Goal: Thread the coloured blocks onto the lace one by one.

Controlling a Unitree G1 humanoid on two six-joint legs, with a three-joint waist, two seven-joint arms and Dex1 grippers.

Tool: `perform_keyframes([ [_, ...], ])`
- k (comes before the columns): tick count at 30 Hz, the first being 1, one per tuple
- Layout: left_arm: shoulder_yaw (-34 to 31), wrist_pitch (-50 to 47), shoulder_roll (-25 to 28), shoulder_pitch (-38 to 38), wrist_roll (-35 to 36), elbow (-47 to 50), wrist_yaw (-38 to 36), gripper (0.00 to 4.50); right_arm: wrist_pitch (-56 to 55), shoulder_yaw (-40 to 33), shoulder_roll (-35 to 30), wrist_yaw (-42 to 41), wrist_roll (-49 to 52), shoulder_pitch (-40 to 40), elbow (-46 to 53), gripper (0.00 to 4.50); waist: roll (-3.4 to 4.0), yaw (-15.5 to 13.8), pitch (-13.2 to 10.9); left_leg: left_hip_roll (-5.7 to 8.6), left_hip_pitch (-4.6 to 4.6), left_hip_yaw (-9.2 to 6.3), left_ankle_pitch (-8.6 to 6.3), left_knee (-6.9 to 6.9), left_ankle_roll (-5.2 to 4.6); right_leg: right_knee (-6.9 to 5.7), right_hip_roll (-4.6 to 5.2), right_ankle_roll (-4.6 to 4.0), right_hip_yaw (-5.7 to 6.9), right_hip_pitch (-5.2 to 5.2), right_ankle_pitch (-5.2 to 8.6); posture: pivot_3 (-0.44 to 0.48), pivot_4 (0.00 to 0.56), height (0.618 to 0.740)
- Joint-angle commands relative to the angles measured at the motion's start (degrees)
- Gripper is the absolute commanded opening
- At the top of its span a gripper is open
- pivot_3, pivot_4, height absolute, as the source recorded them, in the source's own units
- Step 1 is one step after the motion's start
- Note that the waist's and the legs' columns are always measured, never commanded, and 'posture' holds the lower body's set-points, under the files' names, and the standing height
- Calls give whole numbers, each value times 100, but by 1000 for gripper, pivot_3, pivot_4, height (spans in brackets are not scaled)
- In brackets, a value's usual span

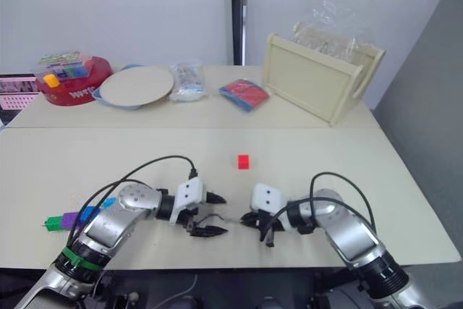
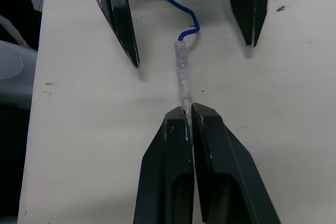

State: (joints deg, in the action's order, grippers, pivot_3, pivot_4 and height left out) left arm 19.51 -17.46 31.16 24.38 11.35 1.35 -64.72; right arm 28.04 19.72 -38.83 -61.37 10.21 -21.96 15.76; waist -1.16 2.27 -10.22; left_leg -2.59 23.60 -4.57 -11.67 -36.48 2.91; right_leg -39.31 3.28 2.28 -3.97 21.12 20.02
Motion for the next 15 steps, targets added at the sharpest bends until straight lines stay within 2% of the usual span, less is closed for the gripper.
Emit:
perform_keyframes([
  [1,-13,37,-97,51,51,72,-29,3210,8,-58,6,-5,63,-24,221,0,0,-4,0,0,1,0,0,-1,0,0,0,0,1,0,0,0,150,740],
  [10,-46,47,-228,162,42,-82,-76,194,44,-44,5,-11,67,-61,203,0,0,-14,0,1,5,0,0,-11,0,-2,1,0,1,-1,0,0,150,740],
  [11,-58,42,-236,170,45,-85,-86,26,45,-38,3,-10,63,-63,196,0,0,-15,0,1,4,-1,0,-11,0,-2,1,0,1,-1,0,0,150,740],
  [15,-147,-58,-272,183,130,-25,-96,26,51,-8,-45,-22,27,-24,188,0,0,-14,0,1,4,0,0,-11,0,-3,1,0,1,-1,0,0,150,740],
])
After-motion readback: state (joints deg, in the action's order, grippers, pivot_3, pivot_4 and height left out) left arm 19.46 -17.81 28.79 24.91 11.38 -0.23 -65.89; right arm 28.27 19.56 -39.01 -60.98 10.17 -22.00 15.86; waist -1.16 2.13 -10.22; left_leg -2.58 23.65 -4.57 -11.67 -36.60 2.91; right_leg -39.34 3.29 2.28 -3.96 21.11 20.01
